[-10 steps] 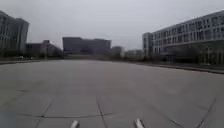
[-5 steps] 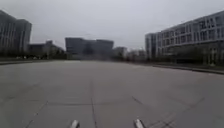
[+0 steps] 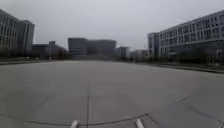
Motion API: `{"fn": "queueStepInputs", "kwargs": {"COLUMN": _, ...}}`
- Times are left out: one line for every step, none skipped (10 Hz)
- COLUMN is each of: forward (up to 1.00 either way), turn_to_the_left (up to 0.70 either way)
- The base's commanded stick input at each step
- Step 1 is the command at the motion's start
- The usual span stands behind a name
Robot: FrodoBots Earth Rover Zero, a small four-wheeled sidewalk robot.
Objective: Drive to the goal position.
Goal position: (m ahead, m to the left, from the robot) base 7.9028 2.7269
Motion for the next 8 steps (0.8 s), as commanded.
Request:
{"fn": "queueStepInputs", "kwargs": {"forward": 1.00, "turn_to_the_left": 0.02}}
{"fn": "queueStepInputs", "kwargs": {"forward": 1.00, "turn_to_the_left": 0.02}}
{"fn": "queueStepInputs", "kwargs": {"forward": 1.00, "turn_to_the_left": 0.02}}
{"fn": "queueStepInputs", "kwargs": {"forward": 1.00, "turn_to_the_left": 0.02}}
{"fn": "queueStepInputs", "kwargs": {"forward": 1.00, "turn_to_the_left": 0.02}}
{"fn": "queueStepInputs", "kwargs": {"forward": 1.00, "turn_to_the_left": 0.02}}
{"fn": "queueStepInputs", "kwargs": {"forward": 1.00, "turn_to_the_left": 0.02}}
{"fn": "queueStepInputs", "kwargs": {"forward": 1.00, "turn_to_the_left": 0.02}}
